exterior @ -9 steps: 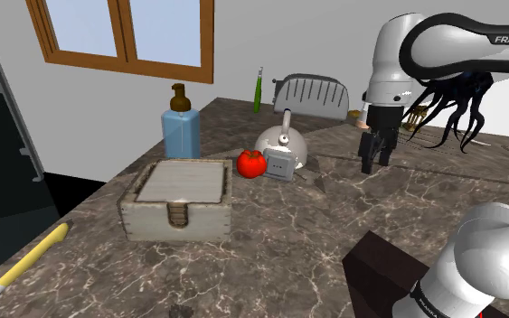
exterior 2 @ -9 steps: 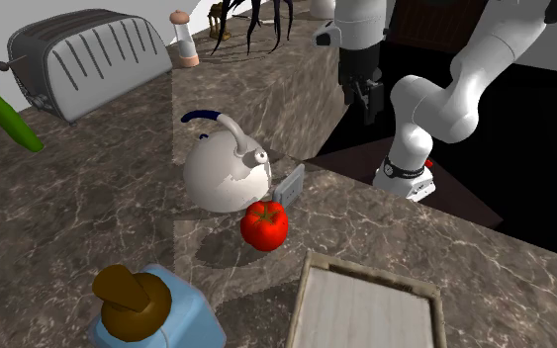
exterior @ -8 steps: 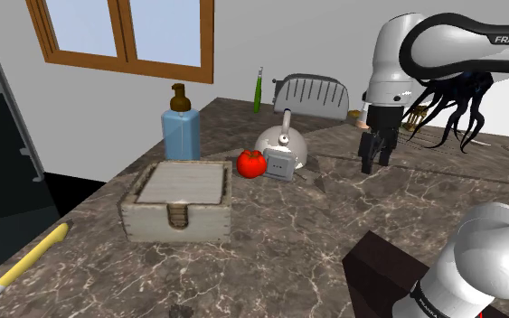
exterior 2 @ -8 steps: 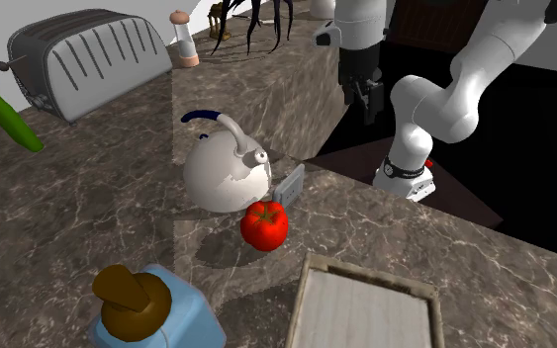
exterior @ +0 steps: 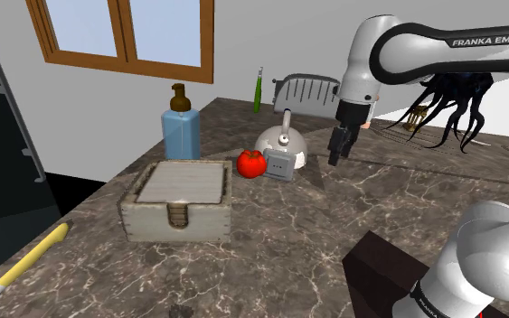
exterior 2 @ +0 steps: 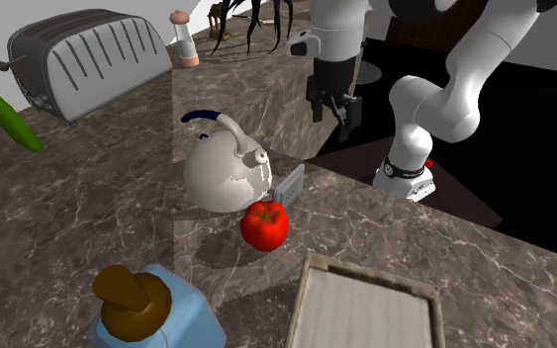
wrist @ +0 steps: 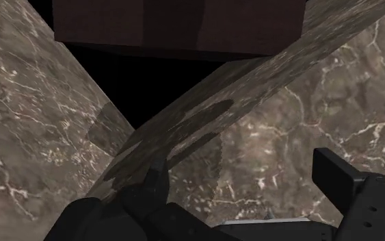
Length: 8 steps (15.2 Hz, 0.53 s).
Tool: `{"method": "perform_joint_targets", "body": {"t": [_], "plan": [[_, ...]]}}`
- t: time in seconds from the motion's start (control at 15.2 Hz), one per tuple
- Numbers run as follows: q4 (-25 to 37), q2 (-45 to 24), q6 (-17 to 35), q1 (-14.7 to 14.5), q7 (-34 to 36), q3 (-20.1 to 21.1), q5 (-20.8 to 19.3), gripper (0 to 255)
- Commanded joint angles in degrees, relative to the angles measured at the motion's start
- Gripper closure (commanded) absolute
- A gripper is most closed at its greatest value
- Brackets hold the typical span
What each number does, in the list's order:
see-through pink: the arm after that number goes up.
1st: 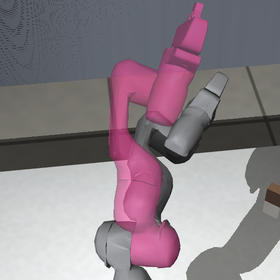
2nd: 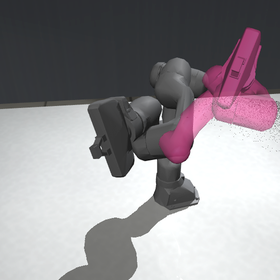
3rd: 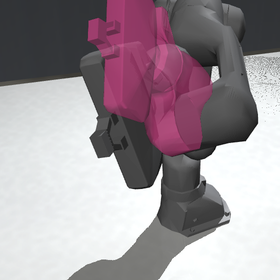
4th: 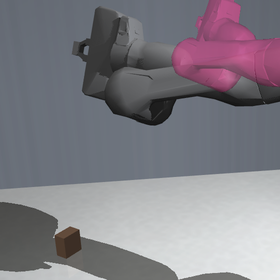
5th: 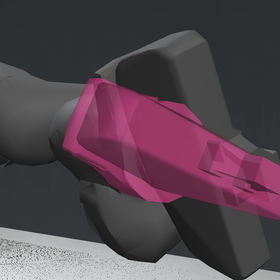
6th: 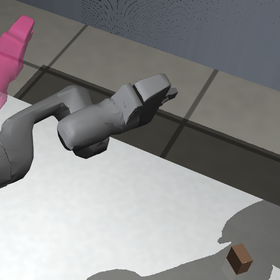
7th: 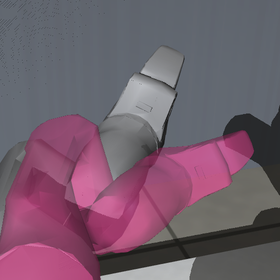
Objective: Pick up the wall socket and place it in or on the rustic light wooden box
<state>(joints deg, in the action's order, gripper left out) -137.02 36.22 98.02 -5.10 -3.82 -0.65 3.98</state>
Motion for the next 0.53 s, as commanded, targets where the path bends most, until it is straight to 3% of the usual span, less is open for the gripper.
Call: {"method": "perform_joint_targets", "body": {"t": [0.0,0.46], "plan": [[0.92,-2.24,4.13,-1.27,-2.76,-0.06,0.40,0],[6.42,-10.63,15.98,-5.70,-12.22,-0.09,2.56,0]]}}
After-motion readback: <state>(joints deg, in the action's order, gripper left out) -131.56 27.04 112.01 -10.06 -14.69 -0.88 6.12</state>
